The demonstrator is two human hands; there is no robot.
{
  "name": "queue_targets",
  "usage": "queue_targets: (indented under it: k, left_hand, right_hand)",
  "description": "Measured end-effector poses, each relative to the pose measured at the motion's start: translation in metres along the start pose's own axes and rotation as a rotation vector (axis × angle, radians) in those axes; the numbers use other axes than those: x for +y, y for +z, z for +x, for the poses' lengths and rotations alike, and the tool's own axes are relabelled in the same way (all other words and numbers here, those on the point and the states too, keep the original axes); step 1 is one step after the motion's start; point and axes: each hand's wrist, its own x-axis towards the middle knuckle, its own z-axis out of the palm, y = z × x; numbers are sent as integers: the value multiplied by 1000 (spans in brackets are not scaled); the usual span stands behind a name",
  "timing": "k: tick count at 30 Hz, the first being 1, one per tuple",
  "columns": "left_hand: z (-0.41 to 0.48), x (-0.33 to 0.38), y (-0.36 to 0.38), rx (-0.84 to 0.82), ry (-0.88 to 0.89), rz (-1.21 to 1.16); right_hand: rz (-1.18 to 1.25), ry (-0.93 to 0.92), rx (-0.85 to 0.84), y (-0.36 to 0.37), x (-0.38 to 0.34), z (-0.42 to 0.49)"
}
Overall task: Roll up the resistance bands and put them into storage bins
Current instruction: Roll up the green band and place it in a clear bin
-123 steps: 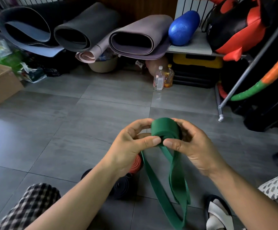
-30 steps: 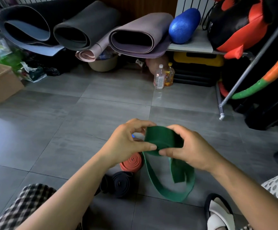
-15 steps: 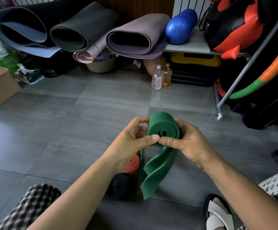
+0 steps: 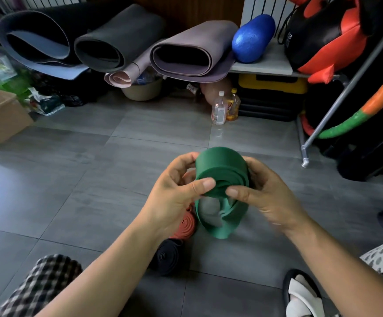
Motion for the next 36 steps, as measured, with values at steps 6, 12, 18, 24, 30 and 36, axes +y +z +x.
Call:
queue_targets:
  k: [6, 12, 18, 24, 30, 36]
  left_hand:
    - [-1, -13, 7, 93, -102, -201]
    - [10, 5, -14, -42, -98, 906]
    - [7, 2, -4, -12, -49, 705]
    - [9, -5, 9, -50, -15, -19]
    - [6, -22, 18, 0, -105, -283]
    - [13, -4, 6, -12, -204, 518]
  right_hand:
    - [-67, 17, 61, 7, 4, 5]
    - [-806, 81, -18, -5, -2, 3]
    - [-655, 100, -61, -4, -9, 1]
    - [9, -4, -7, -9, -23, -3]
    - [-2, -3, 19, -5, -18, -5]
    - [-350, 109, 25, -24, -20, -5]
